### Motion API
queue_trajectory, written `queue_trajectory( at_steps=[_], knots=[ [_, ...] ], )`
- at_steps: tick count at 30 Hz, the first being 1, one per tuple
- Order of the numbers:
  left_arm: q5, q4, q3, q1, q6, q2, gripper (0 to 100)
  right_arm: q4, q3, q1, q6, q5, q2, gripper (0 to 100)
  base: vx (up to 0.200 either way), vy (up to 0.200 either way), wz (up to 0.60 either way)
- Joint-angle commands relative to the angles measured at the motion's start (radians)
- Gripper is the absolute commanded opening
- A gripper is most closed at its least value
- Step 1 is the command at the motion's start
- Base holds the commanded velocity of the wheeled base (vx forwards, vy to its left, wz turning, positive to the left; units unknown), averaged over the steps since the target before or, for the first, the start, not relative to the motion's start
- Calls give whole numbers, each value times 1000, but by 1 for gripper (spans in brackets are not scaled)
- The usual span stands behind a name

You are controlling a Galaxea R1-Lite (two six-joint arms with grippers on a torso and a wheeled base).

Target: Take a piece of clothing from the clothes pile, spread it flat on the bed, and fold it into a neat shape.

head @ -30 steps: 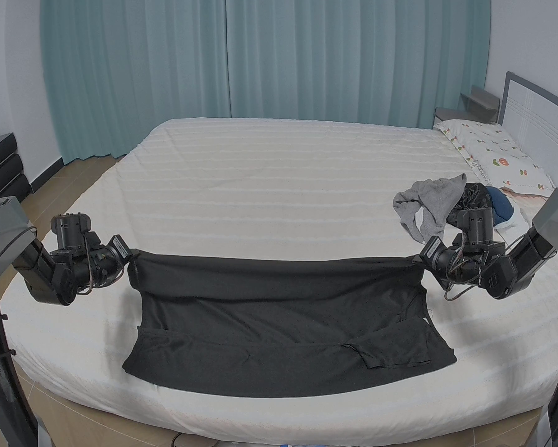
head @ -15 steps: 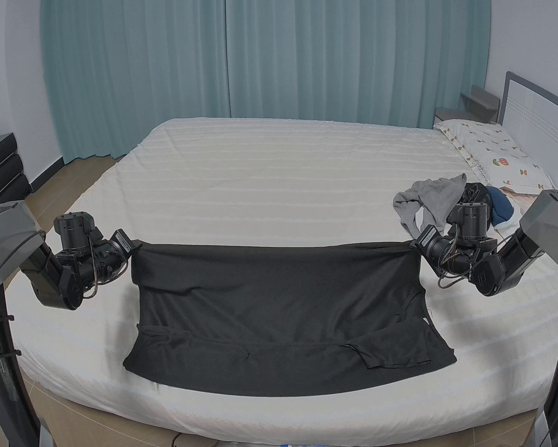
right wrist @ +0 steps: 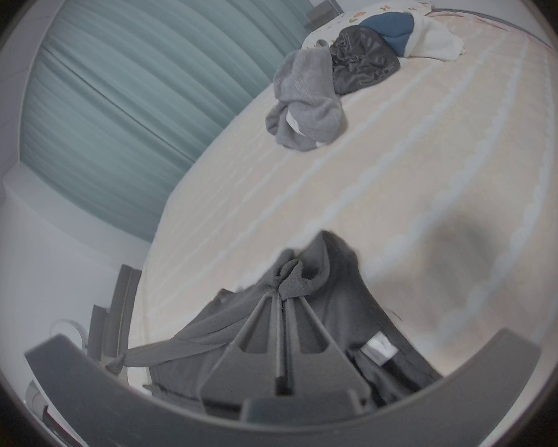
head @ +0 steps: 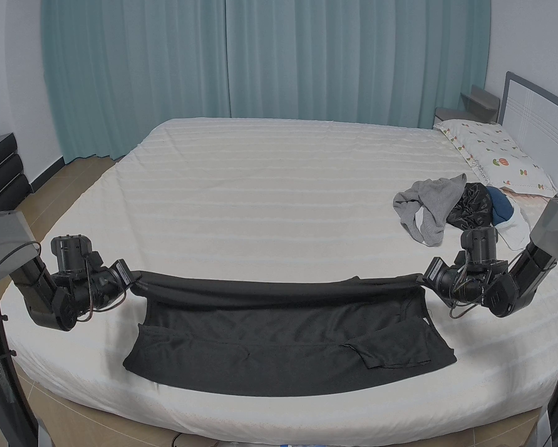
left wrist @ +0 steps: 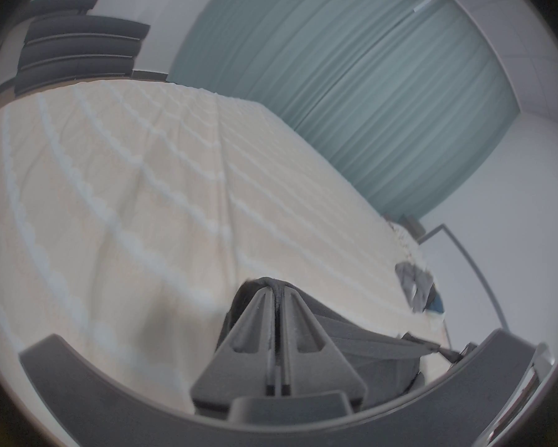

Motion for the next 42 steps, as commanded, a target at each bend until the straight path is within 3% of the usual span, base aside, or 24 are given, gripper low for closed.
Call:
queue_trajectory(
  at_steps=[1, 6, 9, 10, 12, 13, 19, 26, 28, 35, 38, 42],
  knots=[
    [-3, -1, 144, -3, 113, -10, 0, -16, 137, 2, -55, 27, -21, 0, 0, 0, 0],
    [-3, -4, 227, -10, 209, 10, 0, -19, 176, 11, -93, 27, 25, 0, 0, 0, 0],
    [-1, -4, 231, -18, 214, 36, 0, -19, 174, 13, -99, 27, 45, 0, 0, 0, 0],
    [-1, -4, 235, -19, 209, 36, 0, -19, 174, 13, -99, 29, 47, 100, 0, 0, 0],
    [-1, -4, 236, -21, 206, 35, 0, -19, 177, 13, -99, 29, 45, 100, 0, 0, 0],
    [5, -4, 236, -21, 206, 29, 100, -21, 171, 11, -89, 29, 41, 100, 0, 0, 0],
    [7, -3, 251, -16, 174, -48, 100, -27, 165, -36, -78, 69, -48, 100, 0, 0, 0],
    [11, 7, 109, -21, -87, -85, 100, -15, 73, -84, -56, 105, -10, 100, 0, 0, 0],
    [11, 10, 67, -26, -116, -57, 100, -15, 45, -82, -56, 105, 27, 100, 0, 0, 0],
    [25, 56, -52, -56, -140, 73, 100, -27, 5, -79, -36, 139, 107, 100, 0, 0, 0],
    [28, 56, -75, -67, -140, 110, 100, -27, 4, -79, 45, 159, 114, 100, 0, 0, 0],
    [30, 57, -85, -67, -139, 130, 100, -27, -13, -79, 62, 161, 128, 100, 0, 0, 0]
  ],
)
